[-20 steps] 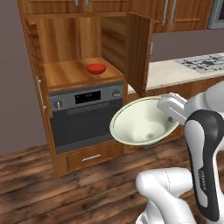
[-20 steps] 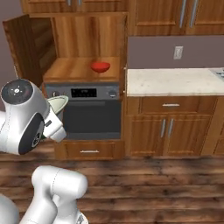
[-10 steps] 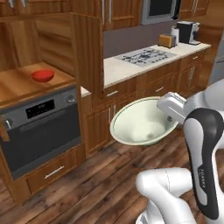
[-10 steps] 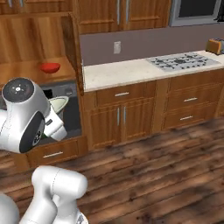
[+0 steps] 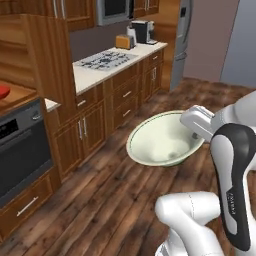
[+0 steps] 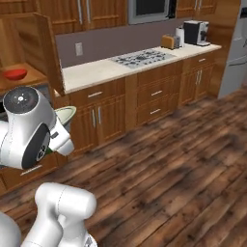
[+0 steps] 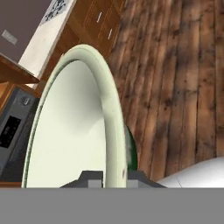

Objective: Take the smaller bowl and place it next to the appetizer plate on the dining counter , and place the larger bowl next to the plate with cooked food.

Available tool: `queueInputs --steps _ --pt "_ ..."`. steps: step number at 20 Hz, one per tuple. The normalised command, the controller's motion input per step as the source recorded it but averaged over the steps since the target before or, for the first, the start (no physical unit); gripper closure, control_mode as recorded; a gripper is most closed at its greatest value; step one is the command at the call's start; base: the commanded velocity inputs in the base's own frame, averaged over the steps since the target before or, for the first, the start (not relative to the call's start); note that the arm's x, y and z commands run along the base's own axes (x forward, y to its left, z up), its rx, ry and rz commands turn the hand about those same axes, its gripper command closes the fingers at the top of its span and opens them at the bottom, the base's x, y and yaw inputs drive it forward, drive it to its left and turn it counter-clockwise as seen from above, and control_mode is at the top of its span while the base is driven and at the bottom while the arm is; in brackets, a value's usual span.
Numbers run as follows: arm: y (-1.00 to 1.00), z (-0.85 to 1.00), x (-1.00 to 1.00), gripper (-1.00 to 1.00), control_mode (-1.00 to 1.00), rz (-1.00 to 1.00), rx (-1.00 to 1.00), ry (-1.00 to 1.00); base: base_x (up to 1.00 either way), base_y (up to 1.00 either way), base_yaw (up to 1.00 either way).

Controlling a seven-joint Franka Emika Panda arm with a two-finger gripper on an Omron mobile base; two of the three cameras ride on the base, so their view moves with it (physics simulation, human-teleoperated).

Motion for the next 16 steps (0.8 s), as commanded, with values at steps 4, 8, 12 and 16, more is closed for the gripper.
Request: queueInputs --steps 4,8,12,16 --pt "0.00 0.00 0.00 1.00 1.00 0.00 0.00 0.00 -0.67 0.31 -0.41" --pt "0.00 0.00 0.00 1.00 1.00 0.00 0.00 0.00 -0.53 0.03 -0.42" --pt "0.00 0.00 0.00 1.00 1.00 0.00 0.00 0.00 -0.34 0.00 -0.44" --pt "0.00 0.00 0.00 1.00 1.00 0.00 0.00 0.00 -0.38 0.00 -0.41"
